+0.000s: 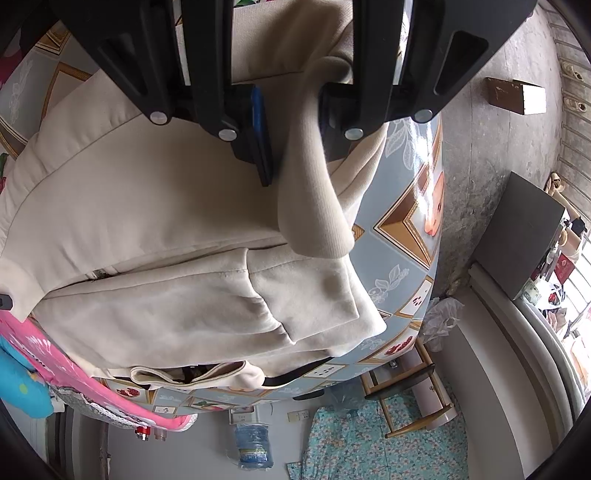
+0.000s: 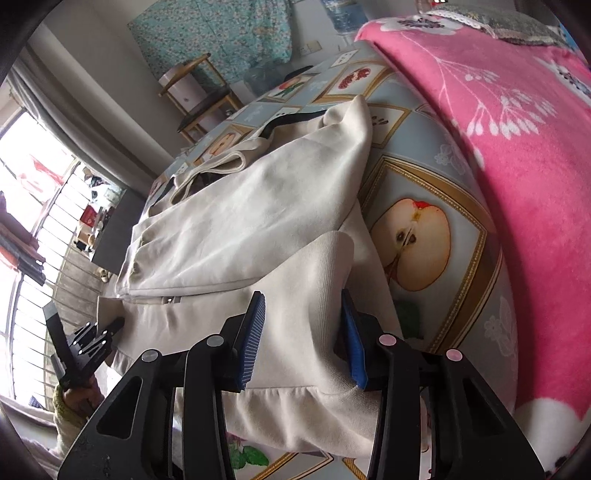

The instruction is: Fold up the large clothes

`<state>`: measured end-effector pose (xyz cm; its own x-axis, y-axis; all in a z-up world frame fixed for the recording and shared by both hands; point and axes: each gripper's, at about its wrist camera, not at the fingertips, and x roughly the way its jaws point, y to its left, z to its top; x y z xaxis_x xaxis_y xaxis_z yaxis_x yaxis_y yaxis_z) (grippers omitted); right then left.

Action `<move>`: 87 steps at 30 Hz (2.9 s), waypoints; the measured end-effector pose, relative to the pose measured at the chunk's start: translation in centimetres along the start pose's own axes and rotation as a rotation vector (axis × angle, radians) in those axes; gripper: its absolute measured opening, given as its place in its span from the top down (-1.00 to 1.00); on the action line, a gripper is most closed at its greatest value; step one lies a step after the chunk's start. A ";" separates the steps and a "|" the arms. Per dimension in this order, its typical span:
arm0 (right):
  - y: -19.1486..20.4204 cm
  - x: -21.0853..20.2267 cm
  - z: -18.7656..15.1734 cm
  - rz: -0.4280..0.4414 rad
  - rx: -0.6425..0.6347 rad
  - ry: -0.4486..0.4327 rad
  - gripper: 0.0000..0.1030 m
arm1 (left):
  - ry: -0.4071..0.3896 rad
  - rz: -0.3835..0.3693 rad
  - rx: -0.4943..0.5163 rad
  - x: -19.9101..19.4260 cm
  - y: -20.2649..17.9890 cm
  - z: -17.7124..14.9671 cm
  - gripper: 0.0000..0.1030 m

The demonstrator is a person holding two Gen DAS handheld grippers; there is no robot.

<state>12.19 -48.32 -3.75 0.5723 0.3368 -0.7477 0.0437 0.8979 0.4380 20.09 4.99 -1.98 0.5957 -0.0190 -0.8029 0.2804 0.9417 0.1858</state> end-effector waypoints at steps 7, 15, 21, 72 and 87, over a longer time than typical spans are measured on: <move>0.2 0.9 0.2 -0.079 -0.062 0.030 0.24 | -0.005 -0.009 -0.004 0.0 0.2 -0.1 0.59; 1.7 0.3 -0.5 -0.168 -0.133 -0.042 0.89 | -0.035 -0.006 0.001 -0.3 0.3 -0.4 0.64; 5.0 -3.7 -4.5 -0.298 -0.216 -0.149 0.90 | -0.138 -0.030 0.018 -3.8 0.6 -1.5 0.86; 3.2 17.1 22.8 -0.505 -0.277 -0.028 0.41 | 0.095 -0.072 -0.257 13.6 9.1 22.4 0.33; 4.3 3.3 10.6 -0.111 -0.296 -0.060 -0.10 | 0.016 -0.332 -0.247 2.9 5.8 11.8 0.33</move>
<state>22.93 -46.36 0.92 0.6250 0.2226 -0.7482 -0.1264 0.9747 0.1844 32.37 6.41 3.46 0.4908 -0.3321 -0.8055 0.2653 0.9376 -0.2248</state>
